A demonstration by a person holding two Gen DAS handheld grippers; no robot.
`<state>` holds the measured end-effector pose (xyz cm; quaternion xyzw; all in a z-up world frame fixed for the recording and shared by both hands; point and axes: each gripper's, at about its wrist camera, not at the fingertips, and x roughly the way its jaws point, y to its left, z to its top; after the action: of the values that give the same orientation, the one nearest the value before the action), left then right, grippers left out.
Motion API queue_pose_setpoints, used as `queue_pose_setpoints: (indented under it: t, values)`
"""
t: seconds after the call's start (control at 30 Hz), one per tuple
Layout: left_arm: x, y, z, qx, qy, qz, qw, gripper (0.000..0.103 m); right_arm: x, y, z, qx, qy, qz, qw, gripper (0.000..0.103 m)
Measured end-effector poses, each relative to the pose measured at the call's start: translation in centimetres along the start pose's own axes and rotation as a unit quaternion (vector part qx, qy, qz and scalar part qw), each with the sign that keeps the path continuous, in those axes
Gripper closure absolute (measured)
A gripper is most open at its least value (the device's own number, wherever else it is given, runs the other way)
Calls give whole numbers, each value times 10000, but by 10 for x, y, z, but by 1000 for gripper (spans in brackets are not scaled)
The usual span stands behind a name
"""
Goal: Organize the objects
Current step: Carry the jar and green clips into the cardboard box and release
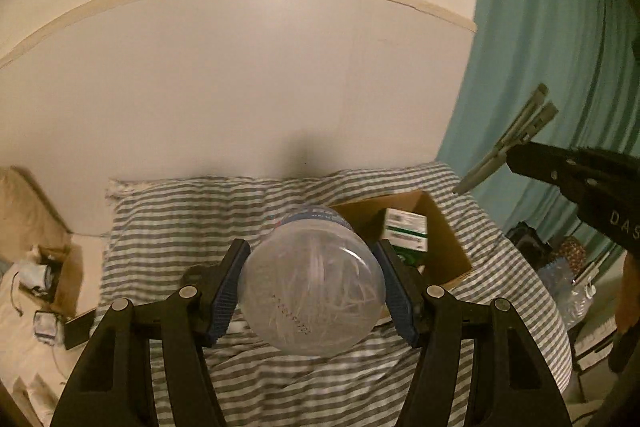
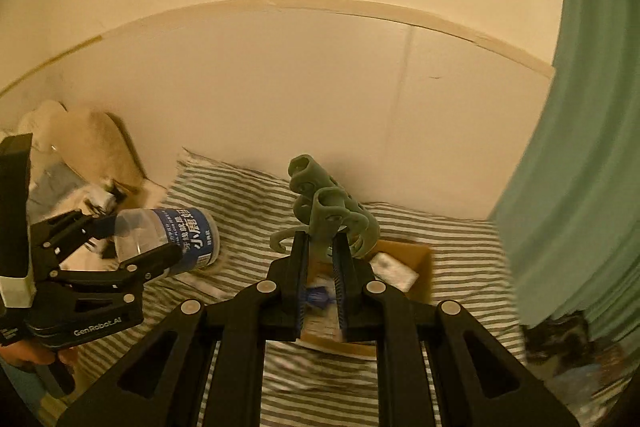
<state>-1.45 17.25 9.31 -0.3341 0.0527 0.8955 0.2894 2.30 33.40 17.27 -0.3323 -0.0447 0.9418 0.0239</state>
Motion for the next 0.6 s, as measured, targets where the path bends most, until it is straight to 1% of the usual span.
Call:
queue_pose_setpoints:
  t: [0.1, 0.2, 0.3, 0.43, 0.6]
  values:
    - [21, -18, 0, 105, 109, -65, 9999, 38, 10, -24, -1, -34, 171, -88, 9998, 91]
    - [48, -36, -4, 184, 303, -131, 9993, 38, 29, -47, -9, 93, 363, 22, 9993, 91]
    - [75, -49, -11, 230, 463, -176, 9985, 38, 57, -67, -22, 277, 680, 157, 9972, 91]
    - [110, -62, -18, 245, 688, -223, 9971, 38, 98, -86, -45, 255, 1166, 47, 9928, 91]
    - [140, -75, -23, 331, 869, -228, 9954, 38, 138, -109, -71, 551, 1641, 81, 9849, 91]
